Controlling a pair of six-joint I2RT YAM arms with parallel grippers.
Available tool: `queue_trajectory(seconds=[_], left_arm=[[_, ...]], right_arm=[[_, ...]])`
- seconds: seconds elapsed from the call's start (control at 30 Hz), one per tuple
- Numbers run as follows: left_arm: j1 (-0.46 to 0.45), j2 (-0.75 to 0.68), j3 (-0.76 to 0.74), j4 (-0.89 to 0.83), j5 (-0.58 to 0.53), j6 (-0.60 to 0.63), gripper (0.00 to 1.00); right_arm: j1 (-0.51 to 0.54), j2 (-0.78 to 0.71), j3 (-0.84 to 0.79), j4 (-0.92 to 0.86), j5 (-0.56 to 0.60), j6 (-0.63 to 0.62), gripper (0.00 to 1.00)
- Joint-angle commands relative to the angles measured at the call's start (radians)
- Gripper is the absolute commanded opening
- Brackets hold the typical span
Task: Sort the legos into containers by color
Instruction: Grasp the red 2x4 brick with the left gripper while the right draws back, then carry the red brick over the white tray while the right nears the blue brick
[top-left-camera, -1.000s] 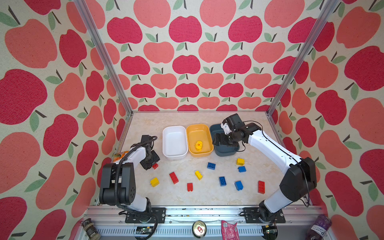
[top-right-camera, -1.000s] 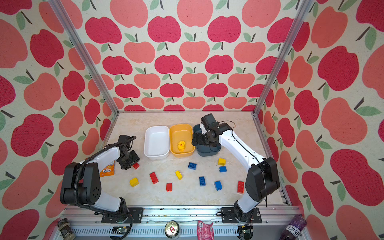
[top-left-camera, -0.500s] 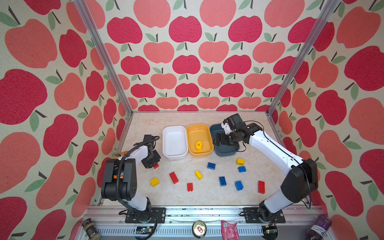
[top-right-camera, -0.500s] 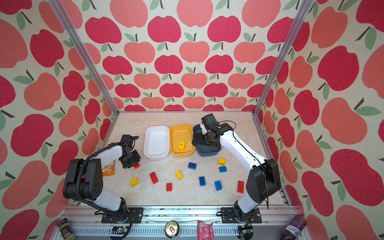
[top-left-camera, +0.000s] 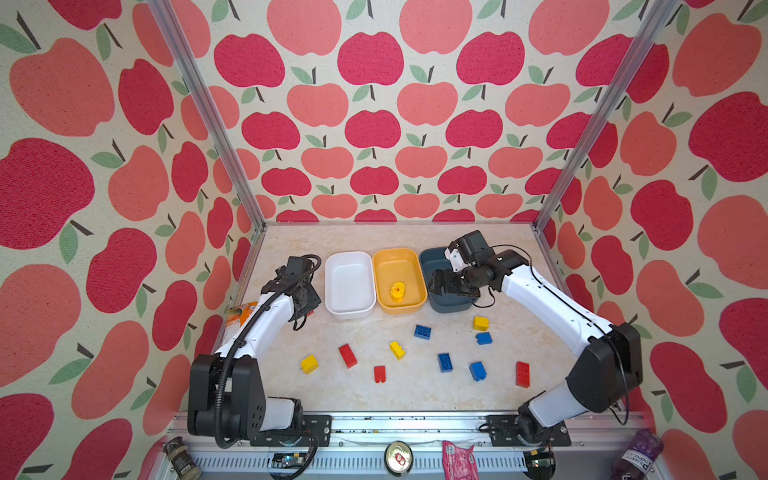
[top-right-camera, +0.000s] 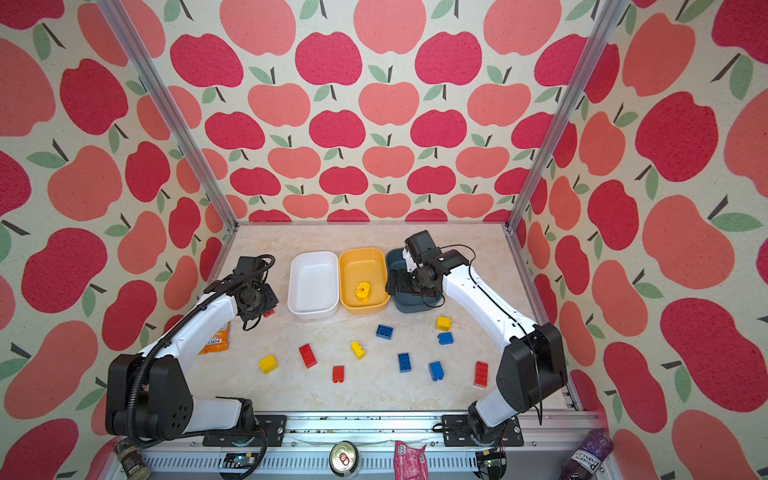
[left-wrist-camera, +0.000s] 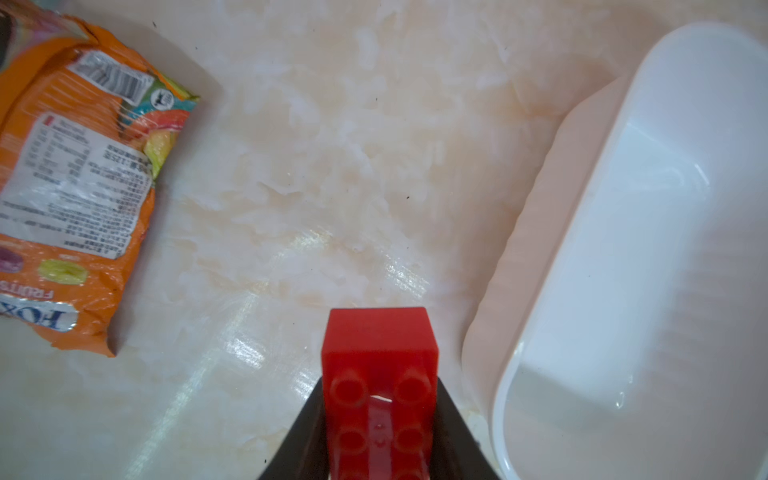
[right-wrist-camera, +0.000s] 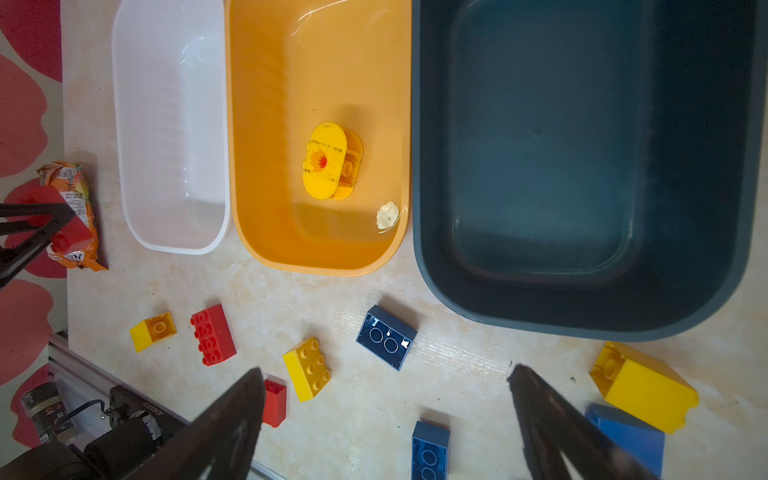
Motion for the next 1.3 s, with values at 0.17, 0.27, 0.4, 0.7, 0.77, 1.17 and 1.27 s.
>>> queue_trajectory(seconds=[0.17,0.27,0.4,0.7,0.77,1.17,1.27], left_arm=[[-0.112,-0.056,0.107,-0.016,-0.069,0.077,0.23],[-0.157,-0.017,0.150,-0.005,-0.048,0.105,0.23],[-0.197,0.060,0.205,0.014,0.004,0.133,0.23],[-0.235,0.244,0.291,0.045,0.093,0.182,0.21],[-0.236,0.273,0.300,0.055,0.109,0.189,0.21],[-0.234,0.433,0.353,0.041,0.147,0.197,0.23],[-0.234,0.468,0.365,0.034,0.151,0.192,0.25]], right_arm=[[-0.002,-0.075,-0.072,0.032,0.019,0.048,0.95],[-0.002,-0.093,-0.091,0.039,0.029,0.060,0.95],[-0.002,-0.110,-0.111,0.042,0.039,0.074,0.95],[-0.002,-0.161,-0.140,0.033,0.073,0.096,0.95],[-0.003,-0.171,-0.146,0.030,0.080,0.099,0.95],[-0.006,-0.204,-0.180,0.022,0.098,0.111,0.95],[-0.007,-0.209,-0.192,0.025,0.099,0.116,0.96]])
